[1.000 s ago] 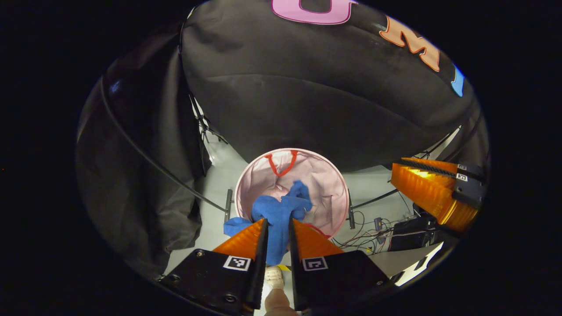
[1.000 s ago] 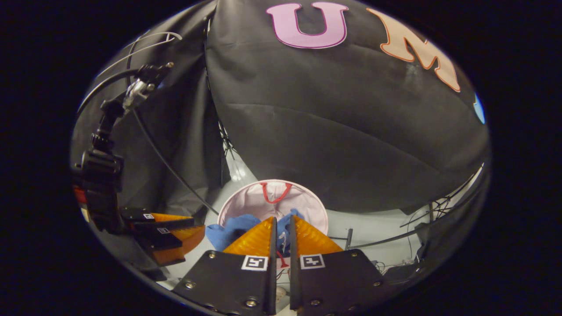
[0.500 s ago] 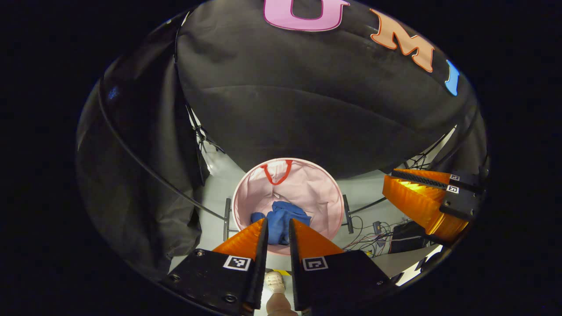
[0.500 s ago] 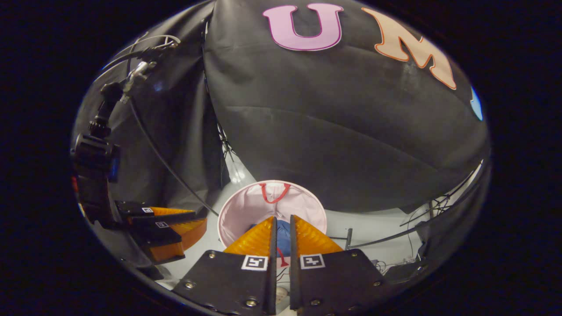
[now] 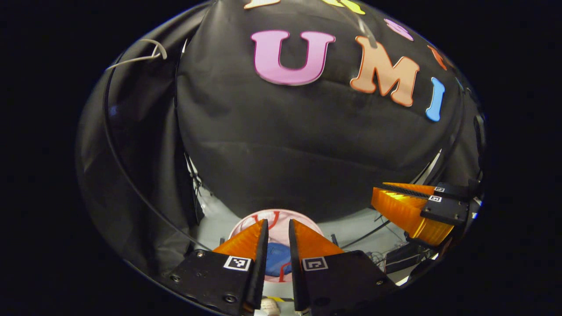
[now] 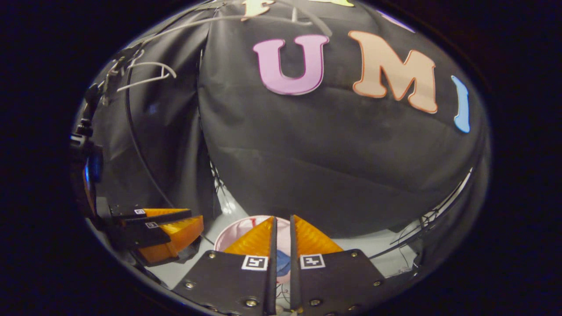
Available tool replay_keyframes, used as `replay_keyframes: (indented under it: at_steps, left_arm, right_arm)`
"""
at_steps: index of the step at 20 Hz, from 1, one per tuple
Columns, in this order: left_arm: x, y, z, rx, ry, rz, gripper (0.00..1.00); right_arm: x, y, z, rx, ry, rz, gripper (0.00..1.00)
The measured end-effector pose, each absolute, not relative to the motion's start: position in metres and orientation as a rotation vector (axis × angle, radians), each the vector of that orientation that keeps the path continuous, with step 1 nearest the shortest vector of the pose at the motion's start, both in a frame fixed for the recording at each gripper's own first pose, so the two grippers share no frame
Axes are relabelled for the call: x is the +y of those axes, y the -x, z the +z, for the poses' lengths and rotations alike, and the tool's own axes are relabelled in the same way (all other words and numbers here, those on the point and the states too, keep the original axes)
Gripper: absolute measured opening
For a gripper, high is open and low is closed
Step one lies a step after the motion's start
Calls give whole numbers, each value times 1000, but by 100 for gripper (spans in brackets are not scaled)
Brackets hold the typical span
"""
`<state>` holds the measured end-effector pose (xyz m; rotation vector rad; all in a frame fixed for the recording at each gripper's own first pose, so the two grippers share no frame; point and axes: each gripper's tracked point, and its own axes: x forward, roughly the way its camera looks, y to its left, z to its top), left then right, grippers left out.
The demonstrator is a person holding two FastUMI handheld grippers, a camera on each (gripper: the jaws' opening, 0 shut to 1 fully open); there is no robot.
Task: Grasp the clothes on the hanger with both hands and then place them into the laundry hamper below.
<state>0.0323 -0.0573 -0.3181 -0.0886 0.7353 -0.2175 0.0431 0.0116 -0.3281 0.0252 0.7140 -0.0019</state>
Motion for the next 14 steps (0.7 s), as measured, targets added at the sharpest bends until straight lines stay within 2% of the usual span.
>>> replay_keyframes:
  at_steps: [5,11,14]
  left_arm:
    - [-79,-55,-239,545,100,-260,28]
    - [-97,-58,-144,348,123,-293,28]
    - [-104,-60,-99,263,118,-307,28]
  right_arm:
    - [-10,-60,-241,521,-7,-44,12]
    - [-30,-40,-146,322,10,-82,11]
    - [-37,-48,-103,256,4,-94,11]
